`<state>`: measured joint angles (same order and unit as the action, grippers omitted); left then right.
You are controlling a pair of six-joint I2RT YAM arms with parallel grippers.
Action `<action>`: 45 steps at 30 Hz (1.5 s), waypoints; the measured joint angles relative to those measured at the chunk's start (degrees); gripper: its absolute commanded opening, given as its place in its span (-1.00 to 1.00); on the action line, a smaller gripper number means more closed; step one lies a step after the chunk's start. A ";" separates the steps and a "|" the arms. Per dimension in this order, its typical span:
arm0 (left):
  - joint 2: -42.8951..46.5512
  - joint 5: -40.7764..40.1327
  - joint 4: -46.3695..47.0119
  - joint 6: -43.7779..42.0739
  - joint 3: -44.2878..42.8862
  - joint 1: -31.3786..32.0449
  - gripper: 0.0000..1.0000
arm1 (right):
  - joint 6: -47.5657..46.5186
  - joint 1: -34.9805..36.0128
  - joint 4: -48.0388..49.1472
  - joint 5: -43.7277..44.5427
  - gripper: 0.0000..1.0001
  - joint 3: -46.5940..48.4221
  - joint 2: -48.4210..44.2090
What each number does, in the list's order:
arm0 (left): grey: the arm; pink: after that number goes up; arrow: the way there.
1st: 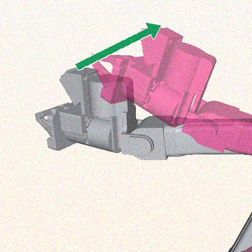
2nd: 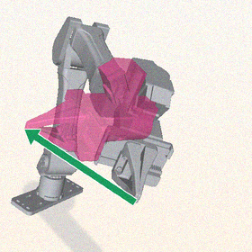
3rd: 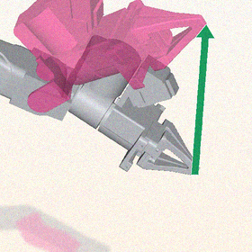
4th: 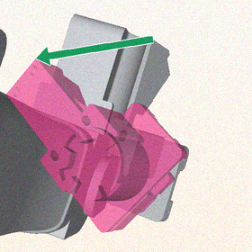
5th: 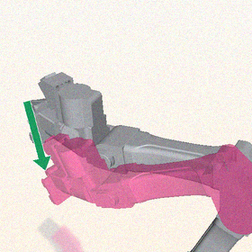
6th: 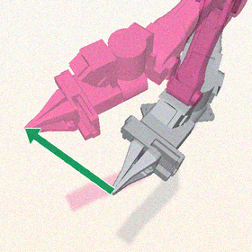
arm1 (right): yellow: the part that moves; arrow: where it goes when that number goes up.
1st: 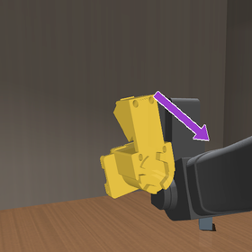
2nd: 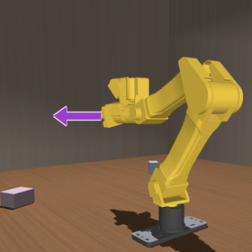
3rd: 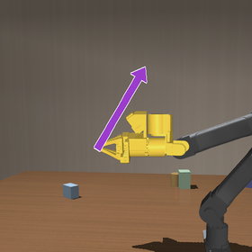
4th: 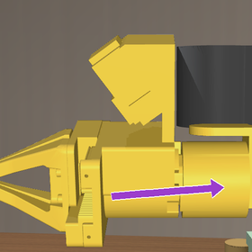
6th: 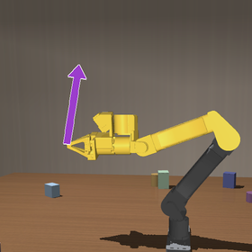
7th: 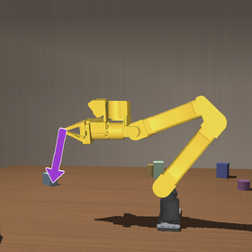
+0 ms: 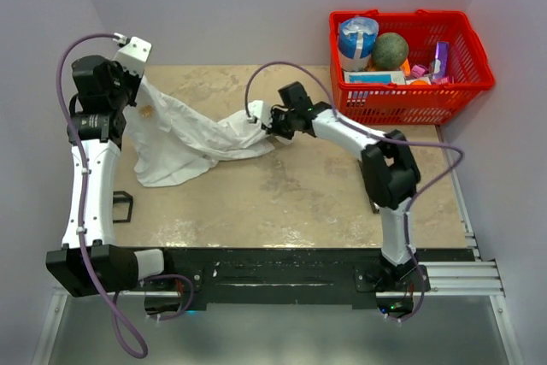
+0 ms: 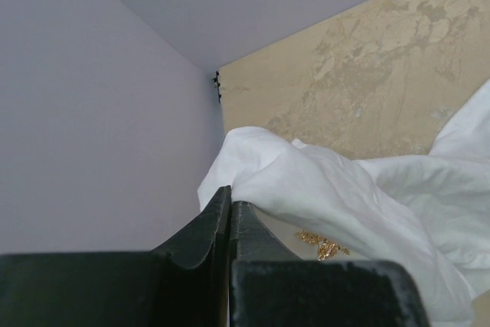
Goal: Remove the brooch from the garment
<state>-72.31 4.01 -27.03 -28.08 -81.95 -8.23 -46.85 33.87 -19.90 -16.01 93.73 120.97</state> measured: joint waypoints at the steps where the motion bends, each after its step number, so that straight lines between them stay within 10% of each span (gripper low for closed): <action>1: 0.26 0.26 1.53 0.02 1.36 0.00 -1.00 | 0.11 -0.31 -1.81 -0.57 -0.93 -1.14 -3.28; 10: 5.18 10.25 6.60 1.05 13.27 -0.76 -1.00 | 1.31 -0.94 -13.92 -6.47 -0.93 -9.94 -32.61; 18: -0.68 14.29 11.13 2.93 9.53 -0.76 -1.00 | 3.34 -2.84 -15.87 -3.72 -0.93 -4.50 -14.56; 20: -2.45 14.45 11.74 3.43 8.68 -0.76 -1.00 | 4.17 -4.28 -15.87 -1.11 -0.32 2.34 -6.88; 26: -4.33 16.04 11.58 6.21 8.46 -0.74 -1.00 | 8.20 -8.59 -9.46 5.92 0.18 5.16 -2.64; 35: -1.81 17.90 12.57 10.64 13.57 0.07 -1.00 | 5.20 0.87 -3.30 -5.20 0.14 -19.74 -30.34; 45: -1.33 19.89 10.54 13.62 14.05 0.07 -1.00 | 3.91 13.62 0.90 -5.53 -0.04 -38.42 -26.40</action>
<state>-73.65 23.90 -16.49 -14.46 -67.90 -8.16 -42.94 47.48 -19.00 -21.54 55.31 94.56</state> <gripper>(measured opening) 0.021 0.487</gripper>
